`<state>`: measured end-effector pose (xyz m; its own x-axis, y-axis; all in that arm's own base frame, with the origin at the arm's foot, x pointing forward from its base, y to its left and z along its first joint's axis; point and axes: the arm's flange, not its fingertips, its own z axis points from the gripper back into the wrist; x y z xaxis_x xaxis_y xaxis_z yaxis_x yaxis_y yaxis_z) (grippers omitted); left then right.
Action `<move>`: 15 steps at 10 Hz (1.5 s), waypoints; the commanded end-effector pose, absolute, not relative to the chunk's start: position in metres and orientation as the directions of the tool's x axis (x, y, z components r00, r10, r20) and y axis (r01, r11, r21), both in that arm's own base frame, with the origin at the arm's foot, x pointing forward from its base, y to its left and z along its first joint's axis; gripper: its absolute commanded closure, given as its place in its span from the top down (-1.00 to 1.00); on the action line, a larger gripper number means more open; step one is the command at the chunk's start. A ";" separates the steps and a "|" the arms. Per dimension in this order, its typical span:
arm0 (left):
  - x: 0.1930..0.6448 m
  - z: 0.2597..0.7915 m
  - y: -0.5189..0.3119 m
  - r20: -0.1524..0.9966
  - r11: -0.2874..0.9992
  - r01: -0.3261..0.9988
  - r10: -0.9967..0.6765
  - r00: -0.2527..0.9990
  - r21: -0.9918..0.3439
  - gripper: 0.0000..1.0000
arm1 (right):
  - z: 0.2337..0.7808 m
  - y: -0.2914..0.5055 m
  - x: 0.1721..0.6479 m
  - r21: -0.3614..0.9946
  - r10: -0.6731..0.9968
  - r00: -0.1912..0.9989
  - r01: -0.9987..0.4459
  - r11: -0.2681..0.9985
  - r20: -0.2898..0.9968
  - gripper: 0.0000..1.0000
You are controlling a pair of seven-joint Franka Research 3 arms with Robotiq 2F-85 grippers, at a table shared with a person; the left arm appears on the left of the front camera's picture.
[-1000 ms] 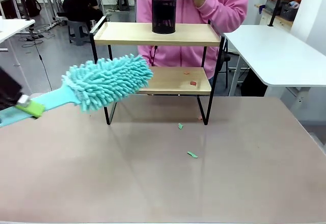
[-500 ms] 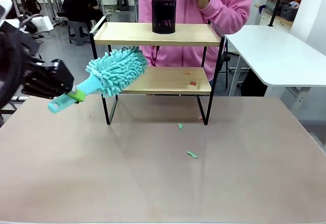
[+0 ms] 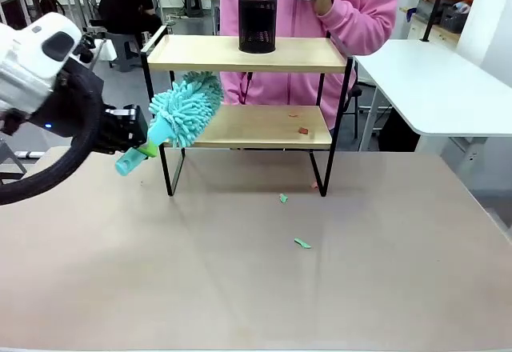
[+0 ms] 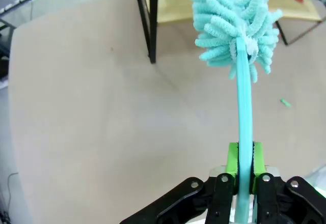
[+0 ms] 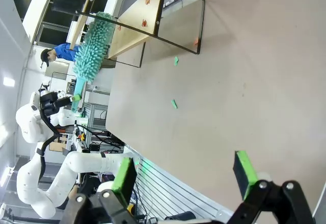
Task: Clean the shelf.
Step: Clean the remaining tier of the Shelf with the Duster once objects are removed.
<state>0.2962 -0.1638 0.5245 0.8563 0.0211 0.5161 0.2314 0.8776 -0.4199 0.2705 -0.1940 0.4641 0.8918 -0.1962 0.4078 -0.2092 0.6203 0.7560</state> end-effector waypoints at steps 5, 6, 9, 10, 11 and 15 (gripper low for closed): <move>0.339 0.489 -0.209 0.614 0.956 0.097 0.098 0.784 -0.276 -0.74 | 0.464 -0.193 0.272 0.756 -0.194 0.879 -0.240 0.610 0.435 1.00; 0.343 0.482 -0.213 0.601 0.960 0.083 0.100 0.793 -0.269 -0.74 | 0.464 -0.193 0.272 0.756 -0.194 0.879 -0.240 0.610 0.435 1.00; 0.360 0.476 -0.213 0.589 0.961 0.044 0.130 0.798 -0.272 -0.74 | 0.464 -0.193 0.272 0.756 -0.194 0.879 -0.240 0.610 0.435 1.00; 0.360 0.480 -0.211 0.532 0.953 0.026 0.145 0.834 -0.301 -0.74 | 0.464 -0.193 0.272 0.756 -0.194 0.879 -0.240 0.610 0.435 1.00; 0.356 0.465 -0.210 0.582 0.966 0.073 0.087 0.809 -0.246 -0.74 | 0.464 -0.193 0.272 0.756 -0.194 0.879 -0.240 0.610 0.435 1.00; 0.356 0.465 -0.210 0.582 0.966 0.073 0.087 0.809 -0.246 -0.74 | 0.464 -0.193 0.272 0.756 -0.194 0.879 -0.240 0.610 0.435 1.00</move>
